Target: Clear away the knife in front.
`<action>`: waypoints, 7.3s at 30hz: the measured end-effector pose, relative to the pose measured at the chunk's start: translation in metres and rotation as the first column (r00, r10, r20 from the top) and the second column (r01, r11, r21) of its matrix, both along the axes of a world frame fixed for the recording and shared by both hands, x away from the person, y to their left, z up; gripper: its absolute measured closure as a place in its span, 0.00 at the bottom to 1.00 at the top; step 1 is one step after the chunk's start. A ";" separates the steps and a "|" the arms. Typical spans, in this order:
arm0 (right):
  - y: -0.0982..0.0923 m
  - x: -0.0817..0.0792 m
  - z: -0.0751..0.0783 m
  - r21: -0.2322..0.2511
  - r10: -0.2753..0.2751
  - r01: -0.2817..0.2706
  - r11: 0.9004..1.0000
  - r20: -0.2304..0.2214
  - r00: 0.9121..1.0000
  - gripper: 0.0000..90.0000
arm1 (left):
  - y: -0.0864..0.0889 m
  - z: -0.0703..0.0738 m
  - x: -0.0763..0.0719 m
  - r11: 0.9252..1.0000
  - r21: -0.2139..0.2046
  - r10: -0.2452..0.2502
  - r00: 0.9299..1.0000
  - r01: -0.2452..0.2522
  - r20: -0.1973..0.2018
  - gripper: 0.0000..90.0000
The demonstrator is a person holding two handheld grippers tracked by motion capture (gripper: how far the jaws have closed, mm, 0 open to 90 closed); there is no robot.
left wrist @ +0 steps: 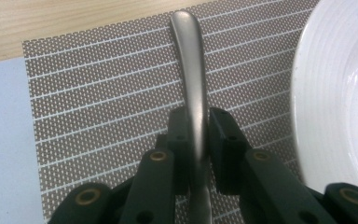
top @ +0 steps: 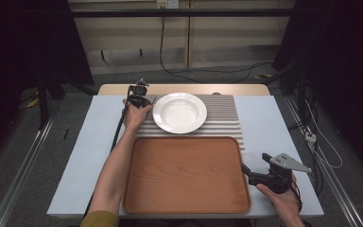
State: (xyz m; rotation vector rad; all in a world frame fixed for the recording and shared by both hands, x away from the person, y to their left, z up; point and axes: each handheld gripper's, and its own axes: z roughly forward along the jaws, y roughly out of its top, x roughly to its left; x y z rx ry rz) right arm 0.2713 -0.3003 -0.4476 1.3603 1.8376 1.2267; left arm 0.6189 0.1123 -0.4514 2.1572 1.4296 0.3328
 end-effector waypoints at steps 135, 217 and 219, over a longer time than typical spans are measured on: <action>0.012 0.003 0.002 -0.030 0.034 -0.034 0.999 0.000 0.999 0.09 | -0.008 0.061 -0.225 0.937 -0.031 -0.349 0.937 0.348 -0.027 0.89; 0.012 0.004 0.003 -0.022 0.048 -0.048 0.999 -0.001 0.999 0.09 | -0.020 0.027 -0.260 0.866 -0.066 -0.478 0.859 0.496 0.182 0.64; 0.012 0.003 0.003 -0.022 0.049 -0.049 0.999 0.000 0.999 0.09 | -0.023 0.025 -0.261 0.869 -0.063 -0.477 0.864 0.491 0.159 0.74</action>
